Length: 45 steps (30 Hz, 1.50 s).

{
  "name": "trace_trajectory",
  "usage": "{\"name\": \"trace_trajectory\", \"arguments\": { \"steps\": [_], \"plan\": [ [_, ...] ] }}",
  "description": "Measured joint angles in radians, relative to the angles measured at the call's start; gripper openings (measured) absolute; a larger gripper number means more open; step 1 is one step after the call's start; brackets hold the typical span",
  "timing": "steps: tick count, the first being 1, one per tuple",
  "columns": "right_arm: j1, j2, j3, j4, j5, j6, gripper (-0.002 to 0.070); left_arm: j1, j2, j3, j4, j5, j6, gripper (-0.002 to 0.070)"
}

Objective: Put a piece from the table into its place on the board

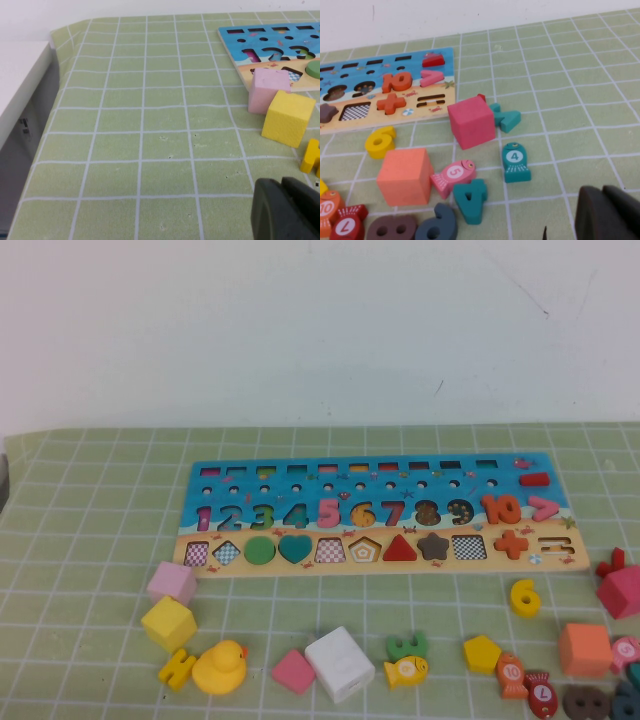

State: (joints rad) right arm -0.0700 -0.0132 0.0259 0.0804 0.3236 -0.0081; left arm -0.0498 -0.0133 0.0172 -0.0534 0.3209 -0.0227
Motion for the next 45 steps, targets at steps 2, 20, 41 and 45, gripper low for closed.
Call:
{"name": "trace_trajectory", "arguments": {
  "steps": [2,20,41,45],
  "plan": [
    [0.000,0.000,0.000,0.000,0.000,0.000,-0.0003,0.000,0.000,0.000,0.000,0.000,0.000,-0.0002],
    [0.000,0.000,0.000,0.000,0.000,0.000,-0.0003,0.000,0.000,0.000,0.000,0.000,0.000,-0.0002],
    [0.000,0.000,0.002,0.002,-0.731,0.063,-0.0003,0.000,0.000,0.000,0.000,0.000,0.000,-0.0002],
    [0.000,0.000,0.002,0.027,-0.820,0.064,-0.0003,0.000,0.000,0.000,0.000,0.000,0.000,-0.0002]
  ]
}}
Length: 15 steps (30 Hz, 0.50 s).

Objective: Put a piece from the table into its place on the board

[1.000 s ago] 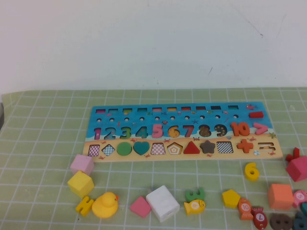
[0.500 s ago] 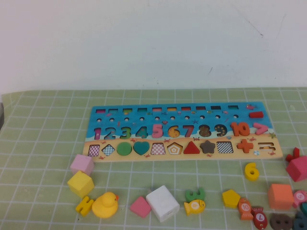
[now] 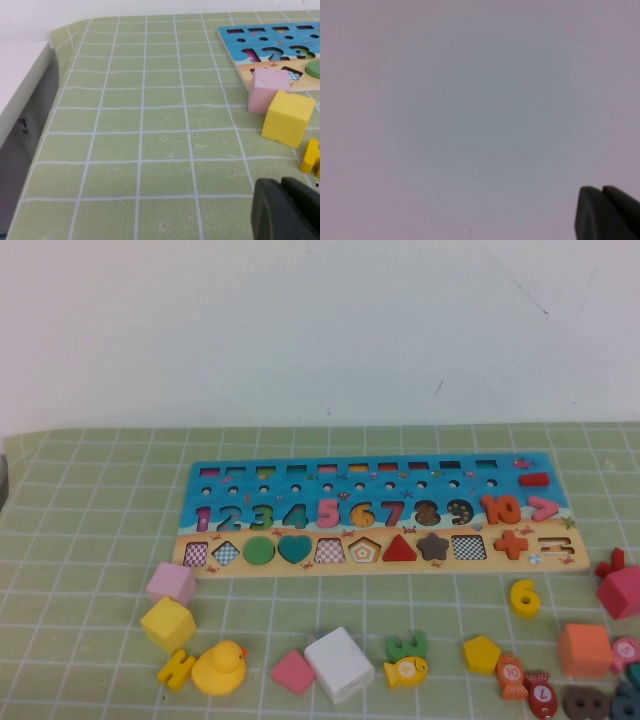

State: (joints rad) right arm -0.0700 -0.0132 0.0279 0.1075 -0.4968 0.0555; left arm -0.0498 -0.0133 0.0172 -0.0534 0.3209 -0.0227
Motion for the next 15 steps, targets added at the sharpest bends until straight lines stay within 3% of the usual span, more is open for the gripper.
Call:
{"name": "trace_trajectory", "arguments": {
  "steps": [6,15],
  "plan": [
    [0.000,0.000,-0.073,-0.006,0.087,-0.055,-0.0003,0.000,0.000,0.000,0.000,0.000,0.000,-0.0002],
    [0.000,0.074,-0.476,-0.008,0.662,-0.080,-0.0003,0.000,0.000,0.000,0.000,0.000,0.000,-0.0002]
  ]
}}
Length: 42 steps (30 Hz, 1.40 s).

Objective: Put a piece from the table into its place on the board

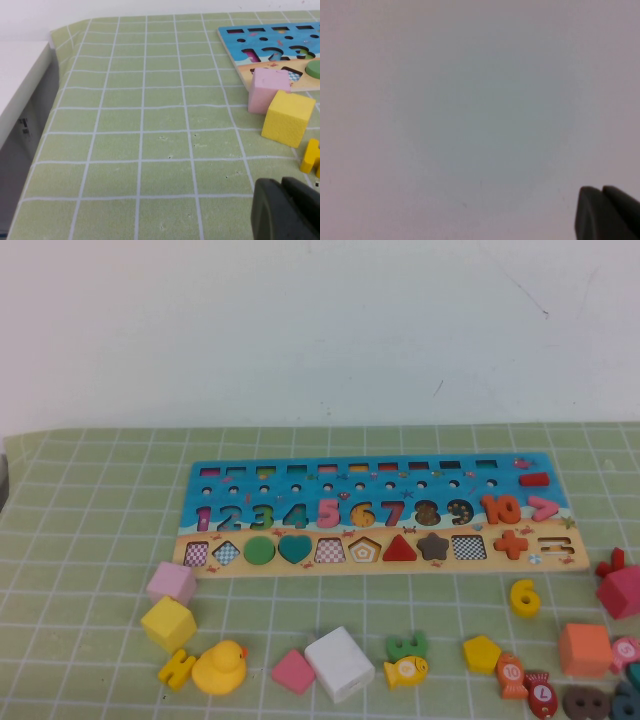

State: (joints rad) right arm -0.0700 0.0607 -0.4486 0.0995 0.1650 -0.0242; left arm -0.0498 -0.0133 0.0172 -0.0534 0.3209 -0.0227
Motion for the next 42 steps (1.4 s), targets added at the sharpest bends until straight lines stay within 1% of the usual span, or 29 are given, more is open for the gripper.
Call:
{"name": "trace_trajectory", "arguments": {
  "steps": [5,9,11,14,17,22,27,28,31,33,35,38,40,42],
  "plan": [
    [0.000,0.174,-0.169,0.000,0.260,-0.004,-0.0003,0.000,0.000,0.000,0.000,0.000,0.000,-0.0002],
    [0.000,0.311,-0.218,-0.002,0.387,-0.045,-0.0003,0.000,0.000,0.000,0.000,0.000,0.000,-0.0002],
    [0.000,0.374,-0.220,-0.013,0.434,-0.110,-0.0003,0.000,0.000,0.000,0.000,0.000,0.000,-0.0002],
    [0.000,0.448,-0.214,-0.025,0.469,-0.164,-0.0003,0.000,0.000,0.000,0.000,0.000,0.000,-0.0002],
    [0.000,0.517,-0.201,-0.017,0.471,-0.118,-0.0003,0.000,0.000,0.000,0.000,0.000,0.000,-0.0002],
    [0.000,0.680,-0.200,0.020,0.476,-0.114,-0.0003,0.000,0.000,0.000,0.000,0.000,0.000,-0.0002],
    [0.000,0.873,-0.284,0.043,0.518,-0.116,0.0001,0.000,0.000,0.000,0.000,0.000,0.000,-0.0002],
    [0.002,0.958,-0.339,0.066,0.530,-0.120,0.0018,0.000,0.000,0.000,0.000,0.000,0.000,-0.0002],
    [0.038,1.069,-0.416,0.088,0.549,-0.132,0.0088,0.000,0.000,0.000,0.000,0.000,0.000,-0.0002],
    [0.076,1.146,-0.465,0.092,0.556,-0.135,0.0155,0.000,0.000,0.000,0.000,0.000,0.000,-0.0002],
    [0.126,1.220,-0.509,0.093,0.556,-0.136,0.0239,0.000,0.000,0.000,0.000,0.000,0.000,-0.0002],
    [0.208,1.319,-0.565,0.096,0.557,-0.138,0.0339,0.000,0.000,0.000,0.000,0.000,0.000,-0.0002],
    [0.264,1.382,-0.600,0.096,0.557,-0.118,0.0372,0.000,0.000,0.000,0.000,0.000,0.000,-0.0002],
    [0.310,1.452,-0.639,0.096,0.557,-0.073,0.0388,0.000,0.000,0.000,0.000,0.000,0.000,-0.0002]
  ]
}}
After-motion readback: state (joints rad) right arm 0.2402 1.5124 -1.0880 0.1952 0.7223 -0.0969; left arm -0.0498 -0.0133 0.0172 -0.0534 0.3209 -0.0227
